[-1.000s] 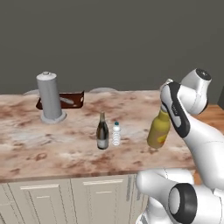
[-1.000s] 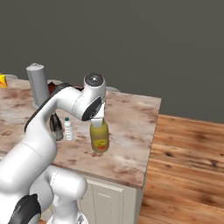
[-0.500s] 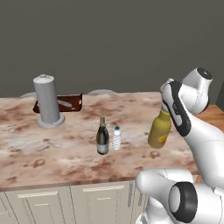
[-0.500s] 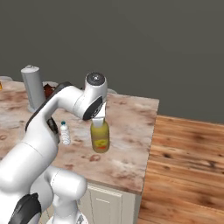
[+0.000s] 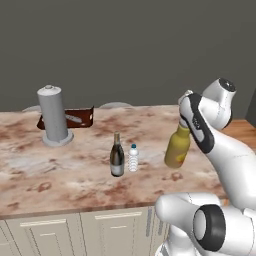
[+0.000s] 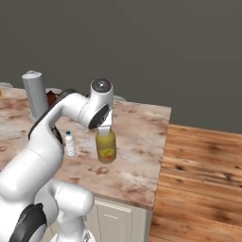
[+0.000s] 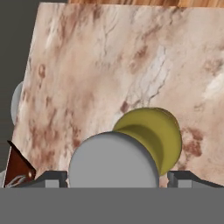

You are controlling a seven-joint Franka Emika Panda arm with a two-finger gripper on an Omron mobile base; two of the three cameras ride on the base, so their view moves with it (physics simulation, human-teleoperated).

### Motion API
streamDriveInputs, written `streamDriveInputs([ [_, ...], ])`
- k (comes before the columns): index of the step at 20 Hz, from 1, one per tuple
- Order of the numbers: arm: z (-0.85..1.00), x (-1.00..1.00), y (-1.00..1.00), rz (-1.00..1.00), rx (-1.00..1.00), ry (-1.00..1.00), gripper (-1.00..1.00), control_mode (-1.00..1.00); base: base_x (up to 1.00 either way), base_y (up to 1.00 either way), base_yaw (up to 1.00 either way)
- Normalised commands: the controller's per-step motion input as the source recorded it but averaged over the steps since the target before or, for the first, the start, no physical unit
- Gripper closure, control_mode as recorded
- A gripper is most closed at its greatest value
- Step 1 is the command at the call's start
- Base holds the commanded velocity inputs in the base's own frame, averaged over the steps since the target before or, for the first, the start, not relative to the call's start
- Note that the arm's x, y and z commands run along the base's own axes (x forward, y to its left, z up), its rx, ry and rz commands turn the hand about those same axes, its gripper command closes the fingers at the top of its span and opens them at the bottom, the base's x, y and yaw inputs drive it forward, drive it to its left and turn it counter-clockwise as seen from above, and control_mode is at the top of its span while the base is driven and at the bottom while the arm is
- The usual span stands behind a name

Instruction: Place the drinks on the dining counter in a tight cluster.

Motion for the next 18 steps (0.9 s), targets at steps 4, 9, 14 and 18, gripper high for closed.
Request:
streamDriveInputs([
  [4, -0.08, 0.48, 0.32, 0.08, 0.01, 0.04, 1.0, -1.0, 0.0, 0.0, 0.0],
  [9, -0.08, 0.42, 0.25, 0.07, 0.05, 0.07, 1.0, -1.0, 0.0, 0.0, 0.0],
  [14, -0.08, 0.38, 0.33, 0.0, 0.0, 0.03, 1.0, -1.0, 0.0, 0.0, 0.0],
  [18, -0.02, 0.3, 0.35, 0.0, 0.0, 0.0, 1.0, -1.0, 0.0, 0.0, 0.0],
])
